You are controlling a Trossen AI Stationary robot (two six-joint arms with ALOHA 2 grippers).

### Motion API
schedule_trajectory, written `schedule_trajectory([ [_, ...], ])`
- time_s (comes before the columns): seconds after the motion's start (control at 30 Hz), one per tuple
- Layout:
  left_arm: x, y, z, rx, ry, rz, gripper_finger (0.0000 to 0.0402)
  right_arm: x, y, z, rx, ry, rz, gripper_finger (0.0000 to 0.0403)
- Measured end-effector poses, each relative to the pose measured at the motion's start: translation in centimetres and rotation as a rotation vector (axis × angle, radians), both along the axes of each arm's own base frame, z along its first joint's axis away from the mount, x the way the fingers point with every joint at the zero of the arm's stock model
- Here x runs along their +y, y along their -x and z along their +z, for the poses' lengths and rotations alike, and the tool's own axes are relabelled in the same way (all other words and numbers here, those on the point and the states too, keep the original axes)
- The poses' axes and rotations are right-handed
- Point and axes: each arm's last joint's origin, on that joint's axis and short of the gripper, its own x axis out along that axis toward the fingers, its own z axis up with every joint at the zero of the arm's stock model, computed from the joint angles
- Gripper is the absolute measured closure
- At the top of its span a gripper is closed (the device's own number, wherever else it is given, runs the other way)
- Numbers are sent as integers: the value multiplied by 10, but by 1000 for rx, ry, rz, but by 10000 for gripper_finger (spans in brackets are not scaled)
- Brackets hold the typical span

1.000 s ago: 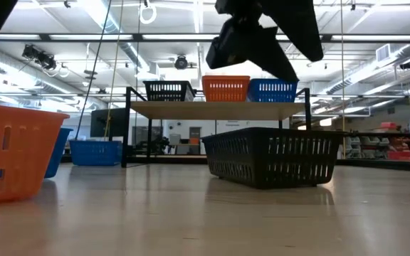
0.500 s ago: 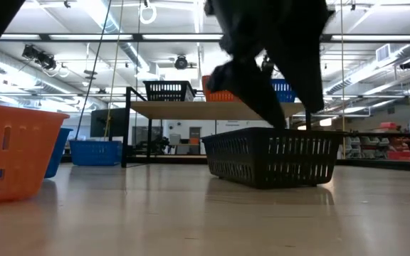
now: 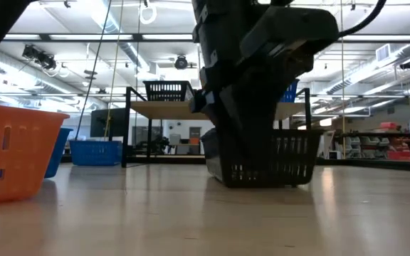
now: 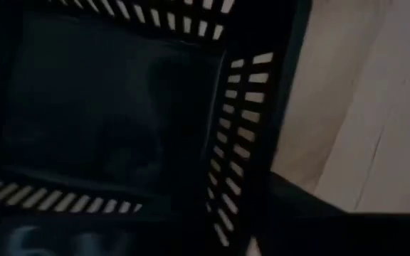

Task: Stack baskets on shelf by color
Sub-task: Stack the bottom black bin on top of the black bin on the shelf

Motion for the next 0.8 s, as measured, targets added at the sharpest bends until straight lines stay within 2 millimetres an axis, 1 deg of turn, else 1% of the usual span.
schedule_trajectory([
  [0.07, -2, 2, 3, 1, 12, -5, 368, -1, 0, 0, -16, 15, -8, 221],
  [0.1, -3, 2, 5, 1, 23, -10, 383, -1, 0, 0, -23, 23, -9, 221],
  [0.13, -4, 4, 8, 4, 29, -14, 389, -2, 0, -1, -25, 34, -12, 221],
  [0.2, -7, 6, 13, 4, 41, -25, 389, -3, 0, -1, -37, 55, -19, 221],
  [0.3, -8, 13, 32, -7, 49, -51, 394, -5, 0, -2, -56, 91, -26, 221],
  [0.43, -4, 26, 66, -38, 59, -69, 396, -8, 0, -3, -78, 135, -19, 221],
  [0.57, 3, 43, 109, -111, 48, -95, 396, -11, 1, -4, -85, 180, -13, 221],
  [0.8, 23, 89, 181, -206, -19, -65, 396, -16, 2, -5, -116, 255, -25, 221],
])
